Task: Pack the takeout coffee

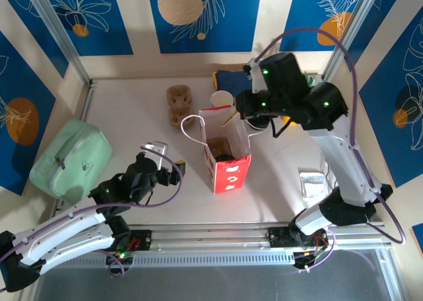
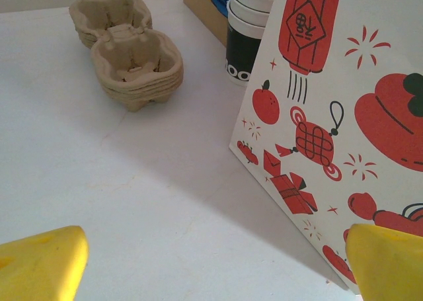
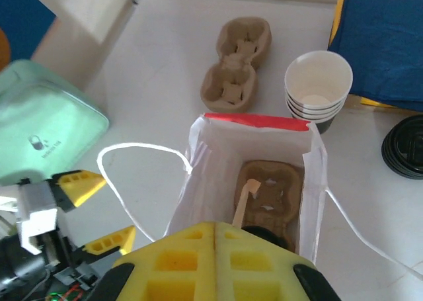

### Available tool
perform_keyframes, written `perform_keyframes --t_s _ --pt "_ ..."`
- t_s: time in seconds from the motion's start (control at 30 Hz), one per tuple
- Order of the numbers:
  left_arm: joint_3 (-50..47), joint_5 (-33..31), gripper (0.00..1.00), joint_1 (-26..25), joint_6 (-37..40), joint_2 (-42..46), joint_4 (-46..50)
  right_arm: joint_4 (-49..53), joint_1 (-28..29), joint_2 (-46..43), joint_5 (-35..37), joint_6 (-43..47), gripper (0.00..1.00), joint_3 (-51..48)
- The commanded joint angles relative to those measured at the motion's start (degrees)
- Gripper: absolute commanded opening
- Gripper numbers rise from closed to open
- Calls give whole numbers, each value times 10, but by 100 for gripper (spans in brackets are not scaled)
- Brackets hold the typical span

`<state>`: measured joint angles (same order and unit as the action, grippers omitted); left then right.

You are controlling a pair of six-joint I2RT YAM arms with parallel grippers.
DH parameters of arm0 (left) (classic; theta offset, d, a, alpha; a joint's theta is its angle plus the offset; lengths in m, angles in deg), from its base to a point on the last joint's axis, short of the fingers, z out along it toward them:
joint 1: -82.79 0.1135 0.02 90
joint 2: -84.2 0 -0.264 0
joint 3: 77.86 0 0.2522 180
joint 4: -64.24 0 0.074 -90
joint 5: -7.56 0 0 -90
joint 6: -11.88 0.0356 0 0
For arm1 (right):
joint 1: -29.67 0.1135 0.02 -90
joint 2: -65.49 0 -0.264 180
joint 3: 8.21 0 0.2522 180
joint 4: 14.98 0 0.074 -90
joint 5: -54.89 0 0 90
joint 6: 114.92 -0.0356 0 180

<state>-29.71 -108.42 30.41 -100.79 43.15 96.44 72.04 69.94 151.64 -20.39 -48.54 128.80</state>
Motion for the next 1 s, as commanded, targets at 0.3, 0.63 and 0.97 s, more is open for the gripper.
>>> perform_keyframes --t_s 0.3,0.63,0.97 --pt "-5 5 99 5 -8 2 -17 -51 71 78 100 -9 0 -54" --pt "-9 1 99 5 -8 -1 -20 -50 85 125 125 -25 3 -44" --pt "-5 0 99 5 -4 0 -18 -36 96 125 150 -15 33 -10"
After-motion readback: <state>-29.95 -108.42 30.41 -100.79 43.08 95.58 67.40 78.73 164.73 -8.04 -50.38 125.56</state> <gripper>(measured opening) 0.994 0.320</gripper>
